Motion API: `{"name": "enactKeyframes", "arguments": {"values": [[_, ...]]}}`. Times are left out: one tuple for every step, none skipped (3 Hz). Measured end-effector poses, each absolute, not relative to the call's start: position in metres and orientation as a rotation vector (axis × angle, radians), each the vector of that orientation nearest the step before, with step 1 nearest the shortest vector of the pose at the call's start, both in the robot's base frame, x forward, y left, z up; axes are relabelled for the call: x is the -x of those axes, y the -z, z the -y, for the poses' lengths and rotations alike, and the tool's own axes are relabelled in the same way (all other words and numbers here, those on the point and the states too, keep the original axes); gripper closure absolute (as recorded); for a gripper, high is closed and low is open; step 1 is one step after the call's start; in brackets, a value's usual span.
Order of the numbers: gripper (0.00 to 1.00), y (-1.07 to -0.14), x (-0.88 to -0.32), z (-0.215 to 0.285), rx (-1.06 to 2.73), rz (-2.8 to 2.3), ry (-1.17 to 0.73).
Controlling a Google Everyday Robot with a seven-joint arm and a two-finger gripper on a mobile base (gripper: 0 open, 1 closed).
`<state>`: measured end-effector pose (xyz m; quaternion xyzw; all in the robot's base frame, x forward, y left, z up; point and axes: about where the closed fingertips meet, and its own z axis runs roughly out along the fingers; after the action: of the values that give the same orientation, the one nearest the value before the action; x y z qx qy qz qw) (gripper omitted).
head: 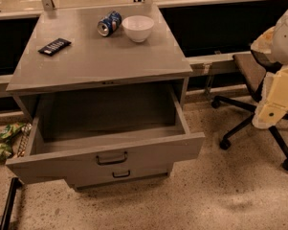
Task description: Place rxbar blueberry into top drawer
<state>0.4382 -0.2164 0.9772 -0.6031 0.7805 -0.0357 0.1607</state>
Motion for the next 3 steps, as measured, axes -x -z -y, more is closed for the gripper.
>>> {"name": "enactKeyframes", "arguments": {"values": [[0.00,-0.977,-0.438,0.216,1.722,-2.229,0.102],[0.00,-0.983,-0.458,0.196,1.669,-2.141,0.009],[0.00,-0.986,-0.513,0.146,1.563,-1.926,-0.198]]}}
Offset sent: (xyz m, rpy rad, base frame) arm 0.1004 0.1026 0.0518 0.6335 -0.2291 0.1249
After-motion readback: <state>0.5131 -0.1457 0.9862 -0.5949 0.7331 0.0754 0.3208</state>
